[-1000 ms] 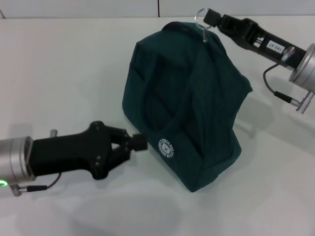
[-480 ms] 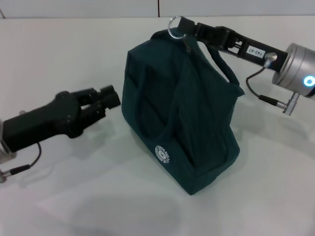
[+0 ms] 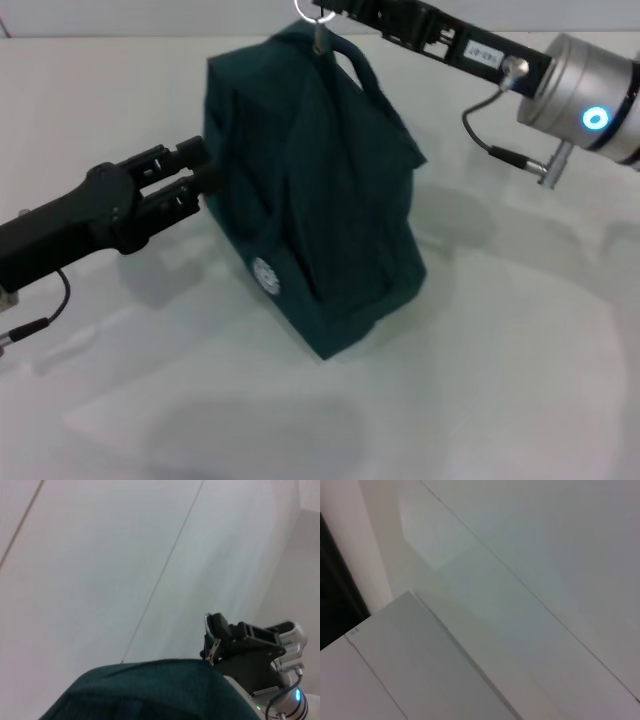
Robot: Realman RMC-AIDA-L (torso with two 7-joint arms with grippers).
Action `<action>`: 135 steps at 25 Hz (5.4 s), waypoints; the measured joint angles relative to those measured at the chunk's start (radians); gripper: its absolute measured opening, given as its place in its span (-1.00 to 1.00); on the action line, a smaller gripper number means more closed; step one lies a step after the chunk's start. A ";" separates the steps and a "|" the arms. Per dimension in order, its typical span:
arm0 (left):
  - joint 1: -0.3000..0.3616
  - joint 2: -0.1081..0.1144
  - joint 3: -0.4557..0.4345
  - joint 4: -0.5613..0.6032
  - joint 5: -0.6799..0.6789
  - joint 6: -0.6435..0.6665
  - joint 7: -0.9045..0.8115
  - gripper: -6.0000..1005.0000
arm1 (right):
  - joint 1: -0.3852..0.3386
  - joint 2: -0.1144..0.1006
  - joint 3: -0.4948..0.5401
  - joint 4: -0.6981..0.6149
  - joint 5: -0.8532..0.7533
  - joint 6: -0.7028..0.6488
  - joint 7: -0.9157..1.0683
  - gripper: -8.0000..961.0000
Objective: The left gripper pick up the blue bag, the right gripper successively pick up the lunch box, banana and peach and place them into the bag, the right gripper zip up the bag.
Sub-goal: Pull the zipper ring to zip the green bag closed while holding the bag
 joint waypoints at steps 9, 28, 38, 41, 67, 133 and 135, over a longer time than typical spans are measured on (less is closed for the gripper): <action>0.016 0.002 -0.025 0.001 -0.016 -0.006 -0.015 0.09 | 0.038 0.000 -0.111 -0.005 0.088 0.105 -0.068 -0.90; 0.008 -0.001 -0.016 -0.001 -0.003 -0.263 -0.098 0.07 | 0.025 0.000 -0.192 -0.068 0.152 0.095 -0.124 -0.90; -0.104 0.000 -0.013 -0.011 0.033 -0.306 -0.095 0.07 | -0.029 0.000 -0.201 -0.134 0.153 0.062 -0.149 -0.89; -0.109 -0.001 -0.015 -0.012 0.040 -0.333 -0.094 0.07 | -0.039 0.000 -0.201 -0.134 0.153 0.061 -0.156 -0.89; 0.047 0.022 -0.001 0.101 -0.122 -0.275 -0.176 0.08 | -0.085 0.000 -0.218 -0.044 0.156 0.099 -0.209 -0.88; -0.043 0.018 0.141 0.306 0.165 0.044 -0.420 -0.85 | -0.110 0.000 -0.218 -0.044 0.216 0.085 -0.173 -0.86; -0.043 0.016 0.142 0.304 0.165 0.045 -0.409 -0.85 | -0.111 0.000 -0.217 -0.043 0.221 0.087 -0.164 -0.86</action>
